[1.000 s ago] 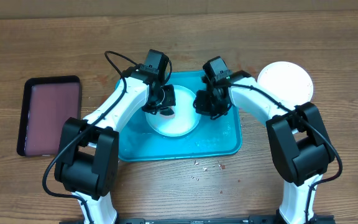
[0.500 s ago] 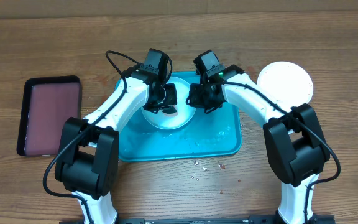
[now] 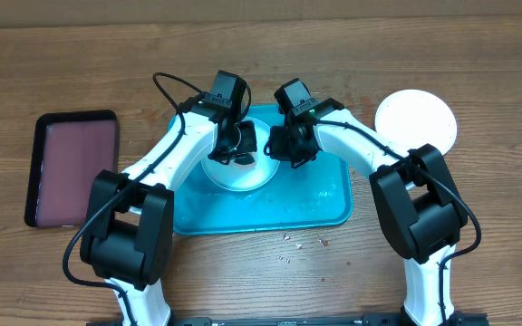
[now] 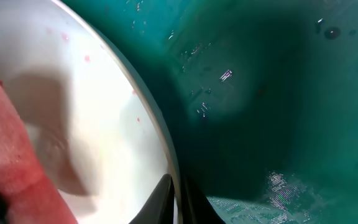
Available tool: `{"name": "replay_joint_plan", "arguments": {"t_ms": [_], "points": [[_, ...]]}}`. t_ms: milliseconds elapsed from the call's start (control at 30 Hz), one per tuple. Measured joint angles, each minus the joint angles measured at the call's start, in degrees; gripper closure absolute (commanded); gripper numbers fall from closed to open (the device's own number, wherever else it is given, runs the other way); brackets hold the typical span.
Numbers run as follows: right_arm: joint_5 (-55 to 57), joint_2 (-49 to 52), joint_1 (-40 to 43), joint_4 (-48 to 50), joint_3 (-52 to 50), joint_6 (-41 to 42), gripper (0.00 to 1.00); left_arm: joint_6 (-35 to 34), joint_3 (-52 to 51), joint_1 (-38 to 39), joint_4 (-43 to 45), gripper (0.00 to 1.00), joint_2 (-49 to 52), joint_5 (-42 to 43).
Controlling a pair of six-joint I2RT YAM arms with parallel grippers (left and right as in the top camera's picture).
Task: Clean dirty plates on tray and stack at the side
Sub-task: 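Scrub the light-blue plate with the sponge while the right gripper holds it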
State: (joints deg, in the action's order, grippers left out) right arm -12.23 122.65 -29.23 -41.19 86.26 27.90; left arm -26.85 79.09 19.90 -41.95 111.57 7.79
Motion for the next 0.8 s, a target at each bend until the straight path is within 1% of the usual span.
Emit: {"name": "replay_joint_plan", "arguments": {"t_ms": [100, 233, 400, 500, 667, 800], "points": [[0.0, 0.0, 0.0, 0.02, 0.0, 0.13, 0.93, -0.02, -0.09, 0.0, 0.44, 0.96, 0.0, -2.56], [0.0, 0.0, 0.0, 0.04, 0.0, 0.17, 0.93, -0.02, -1.03, 0.0, 1.75, 0.96, 0.0, -3.87], [0.0, 0.0, 0.0, 0.02, 0.0, 0.17, 0.93, 0.02, -1.55, 0.0, 2.6, 0.95, 1.62, -4.13], [-0.02, 0.11, 0.0, 0.02, 0.0, 0.22, 0.93, 1.03, -1.49, -1.09, 2.97, 0.96, 2.89, -2.27], [-0.48, 0.15, 0.0, 0.46, 0.0, 0.26, 0.93, 3.98, -1.33, -5.4, -0.81, 0.96, 2.89, -0.61], [-0.83, 0.22, 0.0, 0.63, 0.0, 0.33, 0.93, 5.84, -1.11, -8.07, -4.22, 0.96, 2.89, -4.79]]}}
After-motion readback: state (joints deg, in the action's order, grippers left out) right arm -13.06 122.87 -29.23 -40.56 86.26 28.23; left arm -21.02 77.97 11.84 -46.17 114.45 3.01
